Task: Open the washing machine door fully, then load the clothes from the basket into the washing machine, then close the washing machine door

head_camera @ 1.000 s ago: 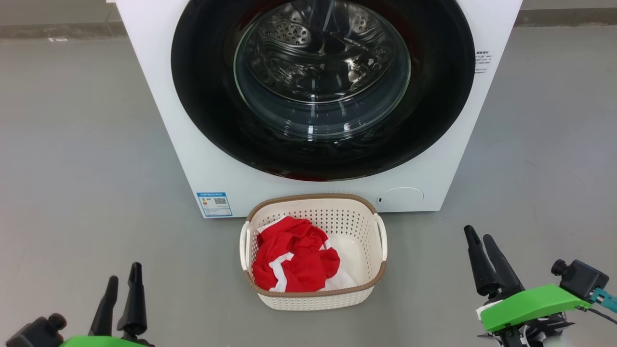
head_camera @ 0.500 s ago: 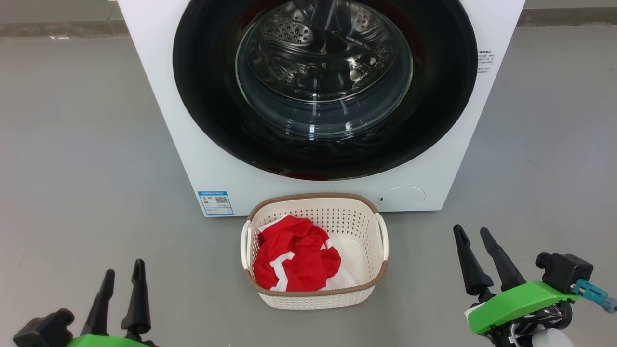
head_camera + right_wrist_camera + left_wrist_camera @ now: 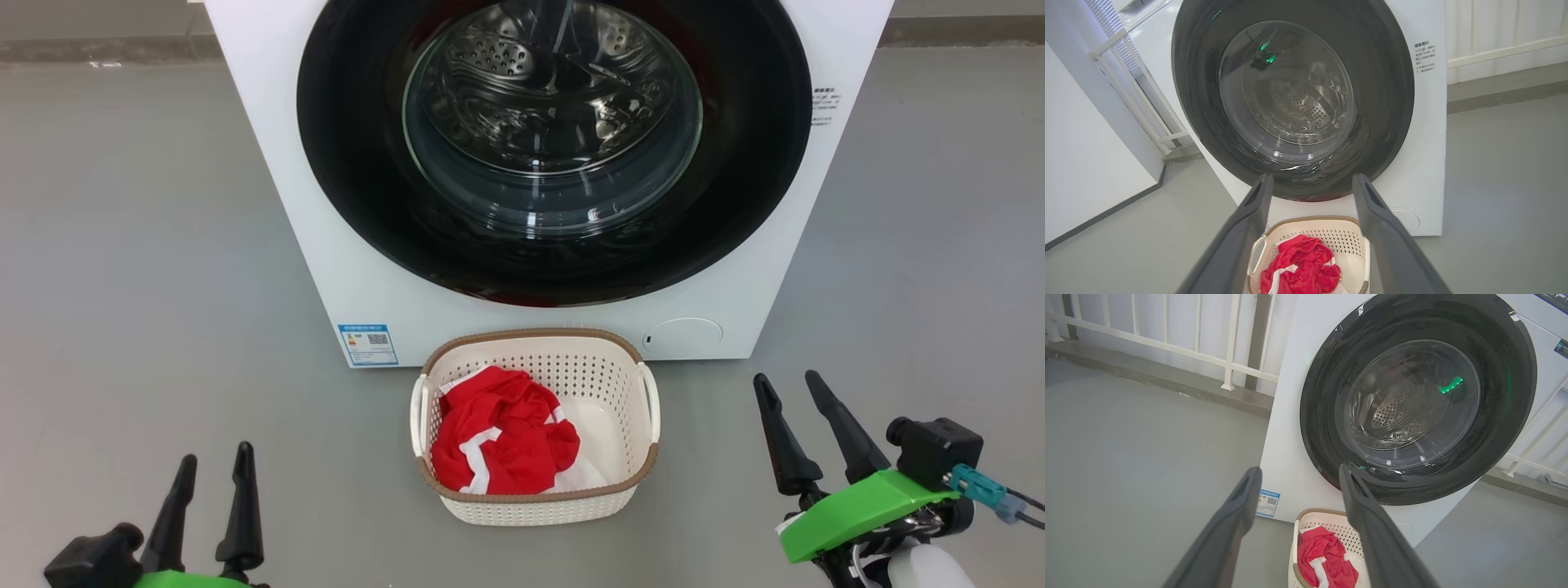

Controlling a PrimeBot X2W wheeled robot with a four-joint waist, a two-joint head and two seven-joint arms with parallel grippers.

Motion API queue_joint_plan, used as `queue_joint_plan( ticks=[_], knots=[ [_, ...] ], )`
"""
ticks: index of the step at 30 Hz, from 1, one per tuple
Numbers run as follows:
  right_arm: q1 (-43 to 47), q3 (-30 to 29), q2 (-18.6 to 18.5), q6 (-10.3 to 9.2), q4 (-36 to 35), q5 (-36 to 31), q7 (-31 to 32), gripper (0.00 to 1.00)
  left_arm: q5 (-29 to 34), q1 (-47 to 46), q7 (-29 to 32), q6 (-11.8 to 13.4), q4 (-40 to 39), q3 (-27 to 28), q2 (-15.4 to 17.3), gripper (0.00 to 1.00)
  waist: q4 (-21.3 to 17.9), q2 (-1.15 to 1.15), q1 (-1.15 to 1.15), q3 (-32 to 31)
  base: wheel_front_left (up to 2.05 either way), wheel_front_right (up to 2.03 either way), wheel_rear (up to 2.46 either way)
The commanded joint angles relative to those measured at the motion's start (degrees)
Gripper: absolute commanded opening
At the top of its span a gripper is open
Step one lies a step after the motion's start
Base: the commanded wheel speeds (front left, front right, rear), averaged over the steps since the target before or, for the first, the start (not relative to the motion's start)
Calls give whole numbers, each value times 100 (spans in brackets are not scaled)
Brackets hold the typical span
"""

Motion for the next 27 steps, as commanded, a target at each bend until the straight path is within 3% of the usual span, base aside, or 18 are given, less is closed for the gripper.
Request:
queue_joint_plan(
  ticks=[1, 20, 27],
  knots=[
    [-245, 155, -59, 7, -151, -189, -80, 100, 172, -273, -85, -14, -151, 132, 110, 100, 6, 0, 0, -3, 0, 0, 0],
    [-401, 382, -144, 9, -197, -1456, -415, 100, 1419, -289, -428, -19, -273, 90, 180, 100, 53, 0, 0, -9, 0, 0, 0],
    [-404, 382, -139, 9, -203, -1475, -424, 100, 1444, -286, -437, -19, -274, 103, 171, 100, 49, 0, 0, -20, 0, 0, 0]
  ],
)
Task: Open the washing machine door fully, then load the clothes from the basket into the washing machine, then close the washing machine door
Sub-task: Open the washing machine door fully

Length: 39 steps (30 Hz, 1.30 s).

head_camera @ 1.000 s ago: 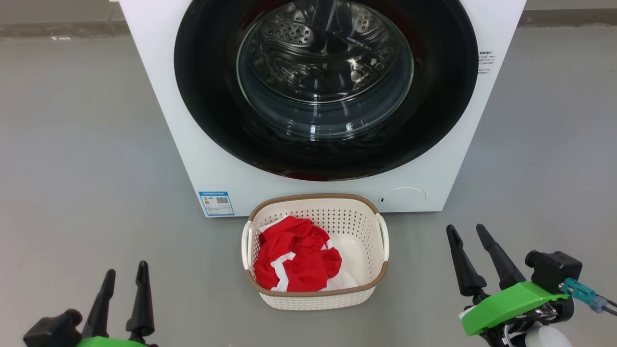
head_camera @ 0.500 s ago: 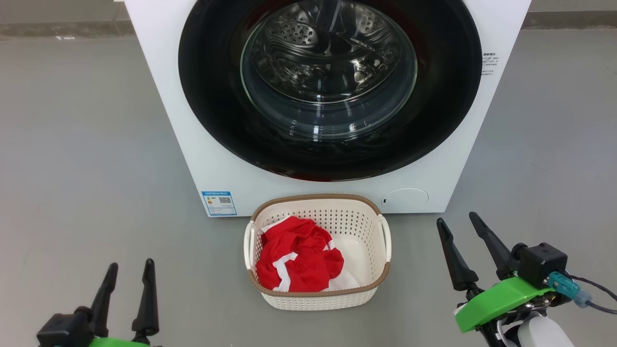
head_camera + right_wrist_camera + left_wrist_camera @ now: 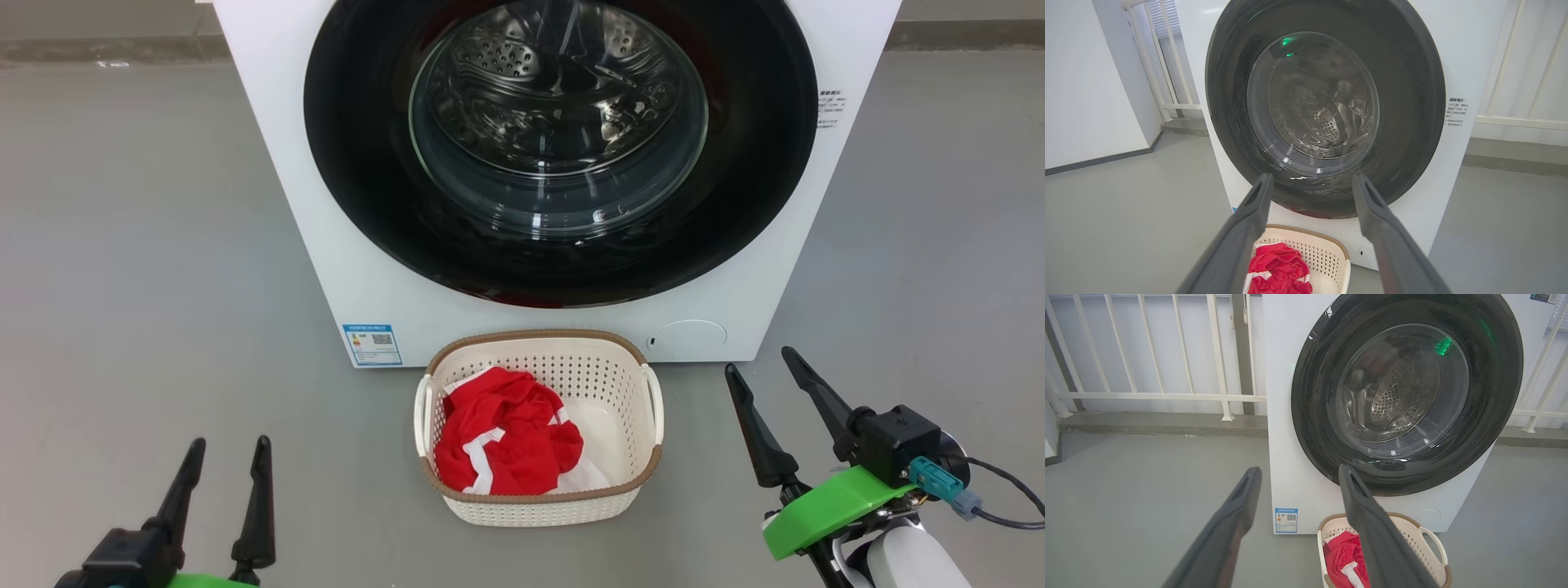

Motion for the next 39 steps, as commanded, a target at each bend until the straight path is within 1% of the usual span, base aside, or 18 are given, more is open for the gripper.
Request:
queue_joint_plan(
  ticks=[1, 25, 39],
  knots=[
    [-185, 121, -31, 9, -152, -47, -69, 100, 37, -278, -55, -18, -158, 186, 117, 100, -2, 0, 0, -3, 0, 0, 0],
    [-149, 74, 15, 9, -183, -34, -69, 100, -67, -291, -55, -19, -135, 195, 142, 100, -20, 0, 0, 14, 0, 0, 0],
    [-163, 105, -29, 9, -160, -7, -69, 100, -56, -312, -55, -19, -68, 195, 146, 100, 0, 0, 0, 4, 1, 1, -1]
  ],
)
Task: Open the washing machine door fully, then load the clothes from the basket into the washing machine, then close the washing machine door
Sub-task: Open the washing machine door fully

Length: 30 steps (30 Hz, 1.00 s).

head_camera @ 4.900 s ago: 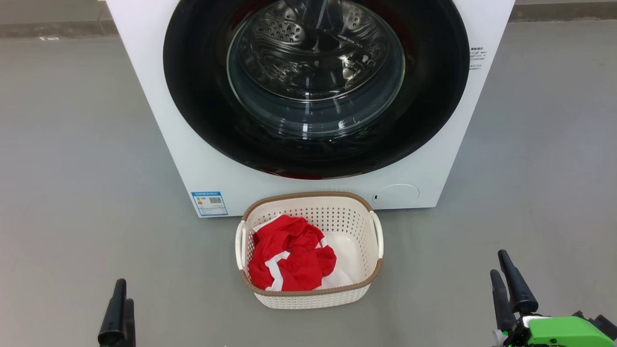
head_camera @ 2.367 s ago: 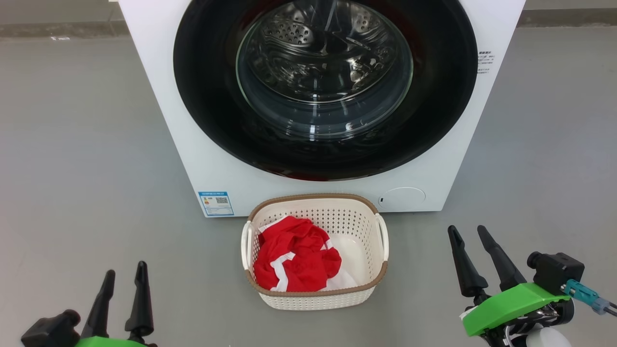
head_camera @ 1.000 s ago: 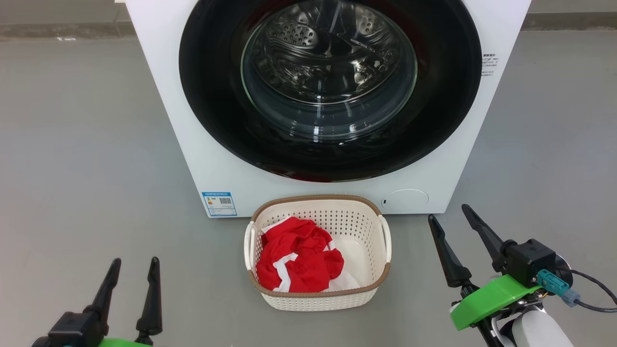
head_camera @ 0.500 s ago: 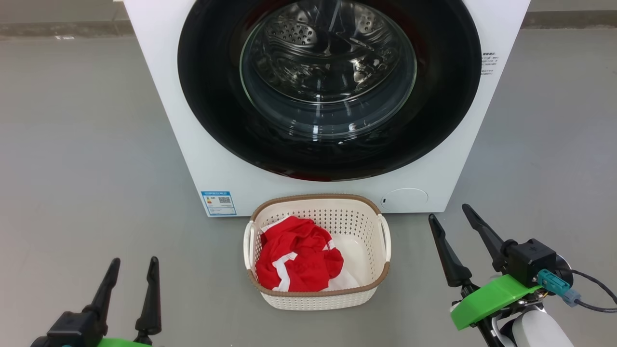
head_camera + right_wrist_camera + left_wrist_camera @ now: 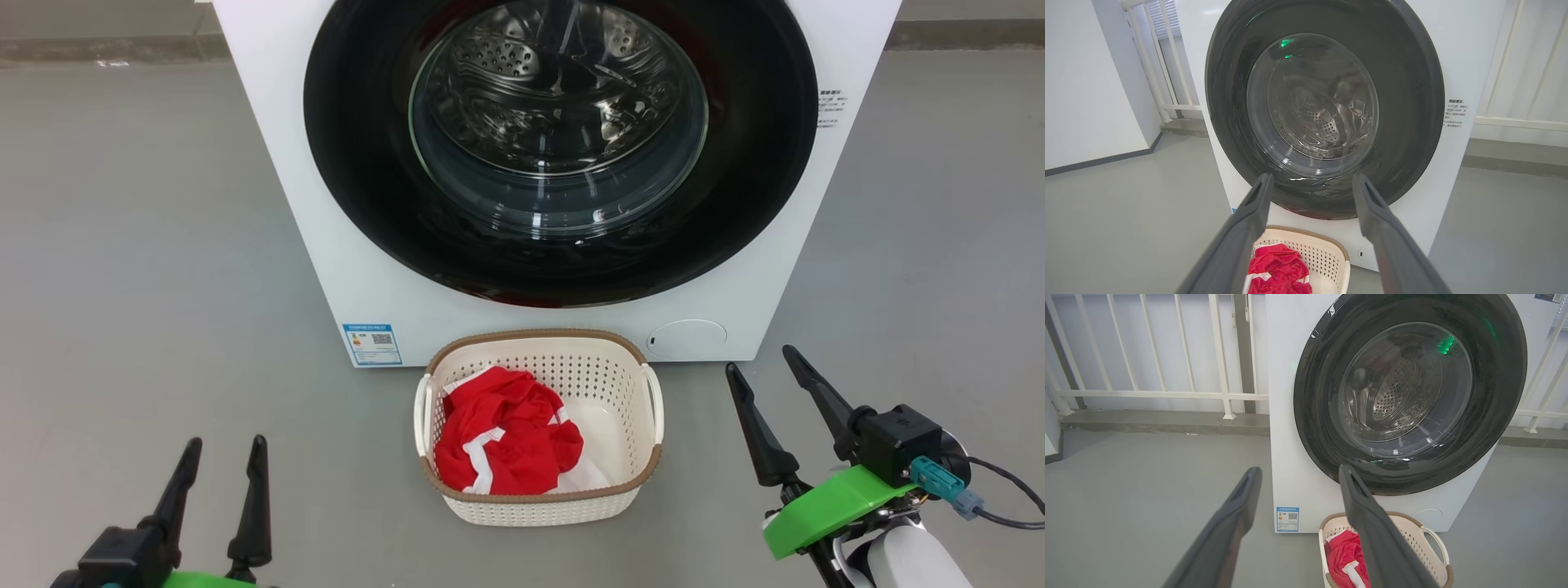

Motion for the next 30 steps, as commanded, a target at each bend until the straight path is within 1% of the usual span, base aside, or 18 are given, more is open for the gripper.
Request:
queue_joint_plan(
  ticks=[1, 8, 21, 26, 30],
  knots=[
    [-165, 127, -32, 9, -132, -6, -69, 100, 9, -293, -55, -19, -112, 199, 103, 100, 0, 0, 0, -1, 12, 12, -23],
    [-165, 156, -53, 9, -127, -13, -69, 100, 28, -296, -55, -19, -74, 195, 94, 100, -10, 0, 0, -20, 43, 43, -86],
    [-171, 177, -55, 9, -113, 24, -69, 100, -39, -283, -55, -19, -4, 142, 111, 100, -51, 0, 0, -23, 90, 90, -181],
    [-168, 154, -40, 9, -123, 17, -69, 100, -135, -297, -55, -19, -40, 74, 127, 100, -50, 0, 0, -3, 45, 45, -91],
    [-175, 139, -35, 9, -128, 18, -69, 100, -174, -305, -55, -19, -38, 57, 146, 100, -45, 0, 0, 13, 11, 11, -21]
  ],
)
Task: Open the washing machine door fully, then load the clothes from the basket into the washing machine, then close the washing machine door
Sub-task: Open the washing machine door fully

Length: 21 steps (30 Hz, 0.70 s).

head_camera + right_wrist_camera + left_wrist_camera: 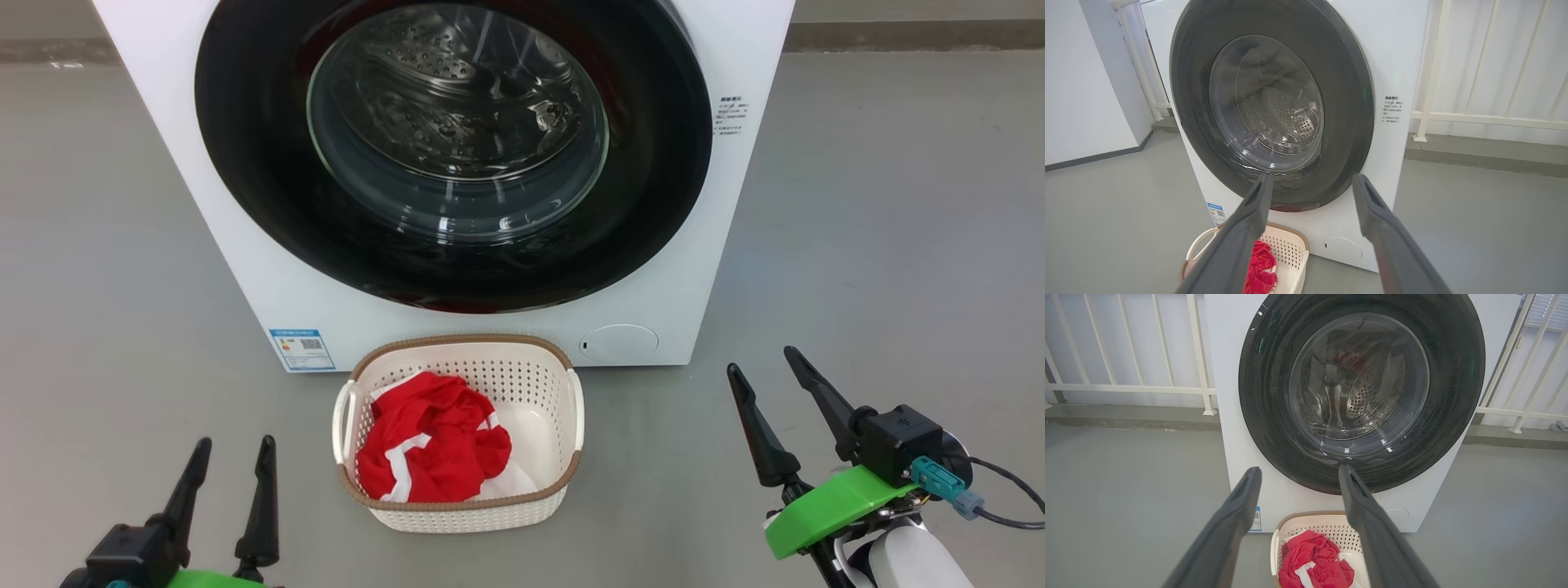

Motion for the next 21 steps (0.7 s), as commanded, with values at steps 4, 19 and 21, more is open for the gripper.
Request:
queue_joint_plan(
  ticks=[4, 19, 21],
  knots=[
    [-174, 101, 5, 9, -150, -3, -69, 100, -67, -252, -55, -18, -125, 171, 151, 100, 4, 0, 0, 13, 0, 0, 0],
    [-157, 73, 11, 9, -161, 5, -69, 100, -68, -253, -55, -18, -126, 200, 137, 100, 19, 0, 0, 9, 0, 0, 0],
    [-165, 76, 8, 9, -158, 12, -69, 100, -69, -257, -55, -18, -123, 201, 139, 100, 22, 0, 0, 10, 0, 0, 0]
  ],
)
